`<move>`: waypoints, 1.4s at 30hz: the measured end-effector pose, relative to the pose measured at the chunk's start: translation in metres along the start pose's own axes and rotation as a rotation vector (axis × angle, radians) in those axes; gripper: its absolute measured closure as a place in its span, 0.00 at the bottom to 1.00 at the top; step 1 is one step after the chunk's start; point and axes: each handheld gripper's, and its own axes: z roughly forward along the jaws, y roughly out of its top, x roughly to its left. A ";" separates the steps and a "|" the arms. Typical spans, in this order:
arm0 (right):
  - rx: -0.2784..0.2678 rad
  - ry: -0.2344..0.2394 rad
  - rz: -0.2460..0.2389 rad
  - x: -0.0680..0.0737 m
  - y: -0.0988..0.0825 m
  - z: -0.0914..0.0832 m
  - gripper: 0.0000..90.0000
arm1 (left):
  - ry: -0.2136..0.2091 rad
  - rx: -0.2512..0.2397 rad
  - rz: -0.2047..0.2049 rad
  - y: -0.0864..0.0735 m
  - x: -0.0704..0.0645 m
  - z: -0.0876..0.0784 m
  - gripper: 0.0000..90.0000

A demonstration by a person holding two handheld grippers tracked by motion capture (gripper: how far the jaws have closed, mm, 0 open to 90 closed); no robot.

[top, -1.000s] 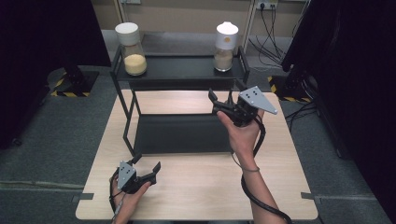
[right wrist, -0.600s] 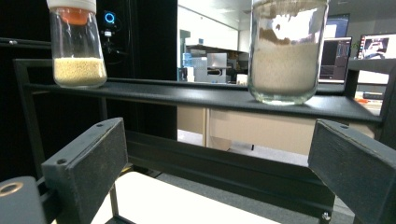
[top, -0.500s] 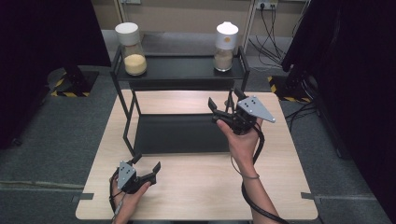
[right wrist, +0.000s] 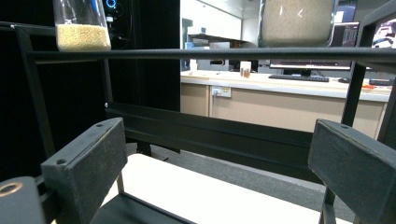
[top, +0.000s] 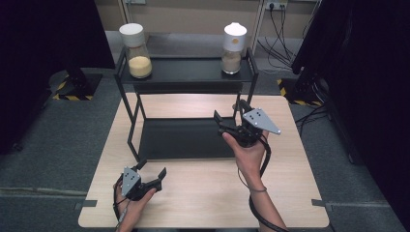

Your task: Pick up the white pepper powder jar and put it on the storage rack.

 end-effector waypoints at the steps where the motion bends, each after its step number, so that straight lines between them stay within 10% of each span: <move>1: 0.002 0.001 0.001 0.000 -0.001 0.000 0.05 | 0.000 0.000 0.000 0.000 0.000 0.000 0.15; 42: 0.075 -0.006 0.013 0.000 -0.041 -0.018 0.05 | 0.006 -0.003 0.003 -0.001 -0.001 0.000 0.15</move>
